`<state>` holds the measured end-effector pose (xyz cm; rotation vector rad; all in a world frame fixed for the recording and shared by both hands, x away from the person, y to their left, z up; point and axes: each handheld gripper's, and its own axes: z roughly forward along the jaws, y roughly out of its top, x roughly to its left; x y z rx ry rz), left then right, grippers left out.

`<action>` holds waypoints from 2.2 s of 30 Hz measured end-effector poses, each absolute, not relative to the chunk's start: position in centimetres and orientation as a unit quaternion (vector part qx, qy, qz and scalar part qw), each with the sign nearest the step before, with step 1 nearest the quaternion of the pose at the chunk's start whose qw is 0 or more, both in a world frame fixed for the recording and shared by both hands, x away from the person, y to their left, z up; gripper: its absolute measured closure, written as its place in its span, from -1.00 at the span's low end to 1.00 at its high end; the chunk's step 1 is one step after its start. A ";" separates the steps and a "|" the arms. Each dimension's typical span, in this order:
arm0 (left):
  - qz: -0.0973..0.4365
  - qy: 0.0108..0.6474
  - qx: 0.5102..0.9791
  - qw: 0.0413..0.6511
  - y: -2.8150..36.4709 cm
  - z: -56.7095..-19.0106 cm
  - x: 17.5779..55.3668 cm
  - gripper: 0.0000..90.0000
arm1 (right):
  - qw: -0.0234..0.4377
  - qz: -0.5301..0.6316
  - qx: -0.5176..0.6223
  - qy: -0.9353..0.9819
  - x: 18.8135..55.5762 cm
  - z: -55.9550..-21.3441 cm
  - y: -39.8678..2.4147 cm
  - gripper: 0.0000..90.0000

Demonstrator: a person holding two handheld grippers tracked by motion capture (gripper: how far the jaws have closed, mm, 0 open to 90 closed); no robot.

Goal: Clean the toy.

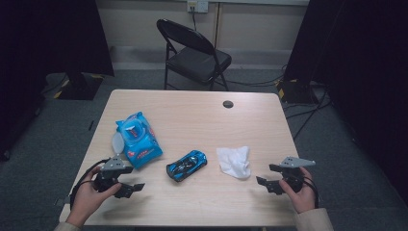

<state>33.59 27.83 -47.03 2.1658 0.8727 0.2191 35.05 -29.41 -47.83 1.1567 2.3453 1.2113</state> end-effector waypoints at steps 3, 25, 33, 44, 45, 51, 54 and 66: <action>0.087 0.344 0.852 0.386 28.2 -47.1 33.5 -0.62 | 0.129 0.416 0.399 0.807 34.9 -48.0 -29.6 -0.57; 0.093 0.356 0.851 0.375 30.1 -47.8 32.6 -0.62 | 0.129 0.411 0.411 0.803 34.2 -48.6 -30.8 -0.57; 0.097 0.364 0.849 0.371 31.1 -48.0 32.2 -0.62 | 0.129 0.408 0.413 0.804 34.0 -48.9 -31.1 -0.57; 0.103 0.369 0.849 0.364 32.2 -48.5 31.9 -0.63 | 0.128 0.402 0.414 0.807 34.0 -49.3 -31.2 -0.57; 0.103 0.369 0.849 0.364 32.2 -48.5 31.9 -0.63 | 0.128 0.402 0.414 0.807 34.0 -49.3 -31.2 -0.57; 0.108 0.370 0.851 0.356 32.7 -48.9 31.8 -0.63 | 0.130 0.398 0.420 0.805 34.0 -49.6 -31.5 -0.57; 0.108 0.368 0.854 0.352 32.8 -49.1 31.7 -0.63 | 0.130 0.399 0.421 0.804 33.9 -49.8 -31.7 -0.57; 0.120 0.361 0.861 0.337 32.9 -49.6 31.7 -0.64 | 0.135 0.391 0.422 0.807 34.0 -50.4 -31.8 -0.57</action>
